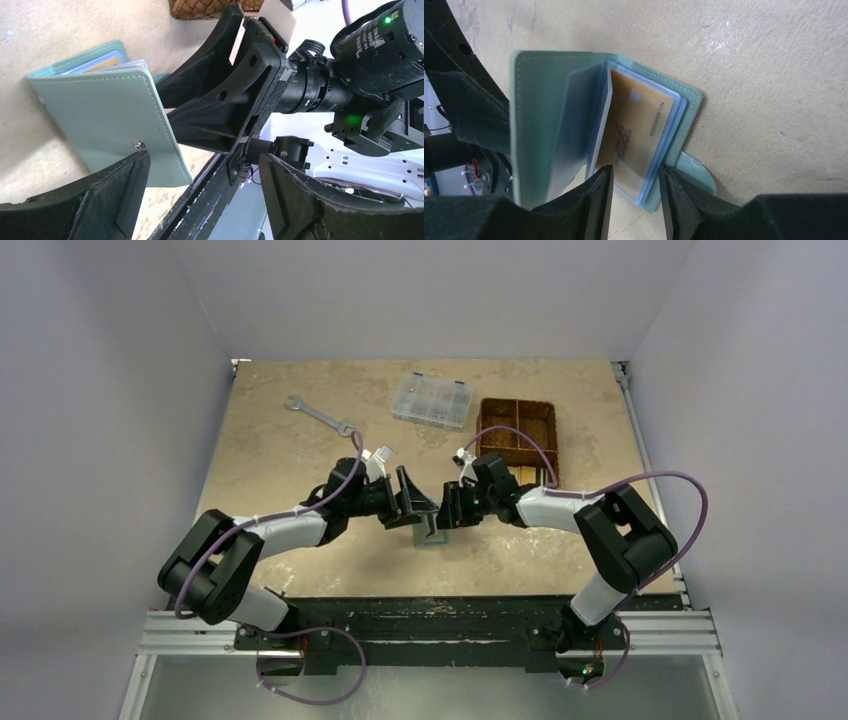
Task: Put the credit cards into the card holder
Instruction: Close the card holder at the center of the board.
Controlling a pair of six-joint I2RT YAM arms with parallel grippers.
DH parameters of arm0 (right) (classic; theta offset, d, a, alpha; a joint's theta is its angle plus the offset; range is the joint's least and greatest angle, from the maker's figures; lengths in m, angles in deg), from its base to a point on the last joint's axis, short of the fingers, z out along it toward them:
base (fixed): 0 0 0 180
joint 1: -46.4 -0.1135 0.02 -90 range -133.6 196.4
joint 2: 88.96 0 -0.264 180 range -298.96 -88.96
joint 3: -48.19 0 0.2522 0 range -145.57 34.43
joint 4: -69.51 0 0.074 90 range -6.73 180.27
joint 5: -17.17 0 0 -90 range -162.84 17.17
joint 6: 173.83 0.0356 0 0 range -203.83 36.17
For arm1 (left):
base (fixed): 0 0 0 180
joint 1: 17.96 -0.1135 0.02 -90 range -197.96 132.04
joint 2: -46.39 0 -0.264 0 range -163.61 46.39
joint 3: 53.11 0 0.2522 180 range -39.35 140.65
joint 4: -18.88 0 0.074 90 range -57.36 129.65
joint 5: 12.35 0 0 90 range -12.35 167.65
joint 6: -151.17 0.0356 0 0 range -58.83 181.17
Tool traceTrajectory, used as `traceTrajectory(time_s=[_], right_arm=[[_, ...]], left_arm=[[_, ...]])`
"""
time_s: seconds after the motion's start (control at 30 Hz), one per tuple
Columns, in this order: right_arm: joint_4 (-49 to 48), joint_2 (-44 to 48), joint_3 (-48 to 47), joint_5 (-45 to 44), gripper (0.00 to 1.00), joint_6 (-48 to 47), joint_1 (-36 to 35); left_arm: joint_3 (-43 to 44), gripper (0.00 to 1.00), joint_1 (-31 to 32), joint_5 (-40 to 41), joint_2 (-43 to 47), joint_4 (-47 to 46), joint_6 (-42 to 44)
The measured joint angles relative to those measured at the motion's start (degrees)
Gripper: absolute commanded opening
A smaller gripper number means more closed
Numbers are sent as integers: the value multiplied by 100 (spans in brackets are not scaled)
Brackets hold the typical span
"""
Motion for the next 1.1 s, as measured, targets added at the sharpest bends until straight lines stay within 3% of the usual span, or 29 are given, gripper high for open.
traceTrajectory(time_s=[0.37,0.63,0.77,0.9,1.1], right_arm=[[1478,1078,-55,-667,51,2,-28],[1886,1364,-55,-1043,45,39,221],[1823,1228,-55,-1104,40,50,245],[1727,1040,-57,-1104,42,59,240],[1681,979,-219,-1097,48,44,240]], left_arm=[[363,82,240,-142,-822,-378,-20],[494,70,243,-221,-1408,-564,-9],[535,49,243,-208,-1414,-420,90],[584,30,243,-184,-1416,-284,197],[608,15,240,-68,-1423,46,382]])
